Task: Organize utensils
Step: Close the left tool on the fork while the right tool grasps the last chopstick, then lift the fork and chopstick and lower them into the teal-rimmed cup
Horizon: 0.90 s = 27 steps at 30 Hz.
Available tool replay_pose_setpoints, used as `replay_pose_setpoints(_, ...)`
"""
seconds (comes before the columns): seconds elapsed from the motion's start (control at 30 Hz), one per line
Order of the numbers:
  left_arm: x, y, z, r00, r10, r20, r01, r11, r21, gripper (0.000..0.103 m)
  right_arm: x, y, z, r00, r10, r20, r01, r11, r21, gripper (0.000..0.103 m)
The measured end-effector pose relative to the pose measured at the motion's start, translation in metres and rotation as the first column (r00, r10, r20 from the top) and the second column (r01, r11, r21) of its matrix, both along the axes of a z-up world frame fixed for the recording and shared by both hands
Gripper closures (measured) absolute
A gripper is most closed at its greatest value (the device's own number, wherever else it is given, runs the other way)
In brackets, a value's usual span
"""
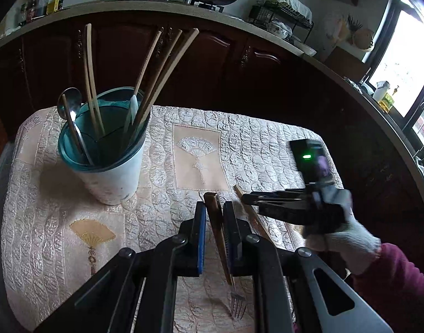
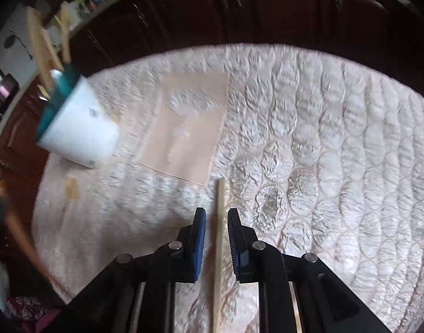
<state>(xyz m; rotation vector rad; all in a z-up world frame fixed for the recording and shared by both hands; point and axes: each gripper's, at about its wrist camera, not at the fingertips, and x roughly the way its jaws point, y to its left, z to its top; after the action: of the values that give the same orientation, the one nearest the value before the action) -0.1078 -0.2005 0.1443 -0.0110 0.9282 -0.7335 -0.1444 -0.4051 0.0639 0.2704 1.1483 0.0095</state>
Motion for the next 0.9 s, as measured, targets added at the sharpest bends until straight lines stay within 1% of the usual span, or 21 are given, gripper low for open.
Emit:
replay_pose_setpoints(0.03, 0.0, 0.001, 0.0, 1.0, 0.0, 0.0, 0.0, 1.0, -0.002, 0.091, 0.006, 0.0, -0.008, 1.0, -0.003, -0.011, 0.003, 1.0, -0.004, 0.083)
replay_pose_setpoints(0.07, -0.002, 0.002, 0.001, 1.0, 0.0, 0.002, 0.0, 1.0, -0.003, 0.091, 0.009, 0.0, -0.009, 1.0, -0.002, 0.006, 0.002, 1.0, 0.001, 0.083)
replay_pose_setpoints(0.1, -0.003, 0.003, 0.002, 1.0, -0.001, 0.004, 0.001, 1.0, -0.005, 0.091, 0.011, 0.001, -0.009, 1.0, 0.003, 0.011, -0.003, 1.0, -0.001, 0.086)
replay_pose_setpoints(0.13, -0.004, 0.003, 0.003, 1.0, -0.001, 0.005, 0.001, 1.0, -0.006, 0.091, 0.012, 0.002, -0.007, 1.0, 0.01, 0.002, -0.01, 1.0, -0.008, 0.094)
replay_pose_setpoints(0.2, -0.005, 0.005, 0.005, 1.0, -0.002, 0.004, 0.002, 1.0, -0.012, 0.091, 0.011, 0.005, 0.001, 0.999, 0.033, 0.017, -0.033, 0.999, 0.0, 0.096)
replay_pose_setpoints(0.27, -0.006, 0.007, 0.009, 1.0, -0.001, 0.01, 0.001, 1.0, -0.024, 0.091, -0.001, 0.008, 0.019, 0.998, 0.041, 0.056, -0.042, 0.999, 0.006, 0.096)
replay_pose_setpoints(0.4, -0.009, 0.012, 0.019, 1.0, -0.005, 0.025, 0.006, 0.999, -0.045, 0.092, -0.033, 0.003, 0.061, 0.987, 0.033, 0.159, -0.041, 0.998, 0.049, 0.096)
replay_pose_setpoints(0.53, -0.013, 0.019, 0.028, 0.999, 0.001, 0.046, 0.001, 0.999, -0.046, 0.093, -0.064, 0.003, 0.104, 0.964, 0.027, 0.263, -0.046, 0.997, 0.068, 0.096)
replay_pose_setpoints(0.63, -0.014, 0.025, 0.034, 0.998, 0.014, 0.064, -0.011, 0.999, -0.046, 0.093, -0.084, -0.003, 0.132, 0.946, 0.019, 0.322, -0.046, 0.996, 0.076, 0.096)
replay_pose_setpoints(0.73, -0.016, 0.03, 0.041, 0.996, 0.021, 0.084, -0.017, 0.999, -0.047, 0.093, -0.092, 0.004, 0.157, 0.929, 0.03, 0.37, -0.06, 0.996, 0.07, 0.096)
replay_pose_setpoints(0.9, -0.016, 0.037, 0.053, 0.993, 0.037, 0.115, -0.032, 0.998, -0.049, 0.093, -0.093, 0.014, 0.183, 0.909, 0.059, 0.412, -0.087, 0.995, 0.051, 0.096)
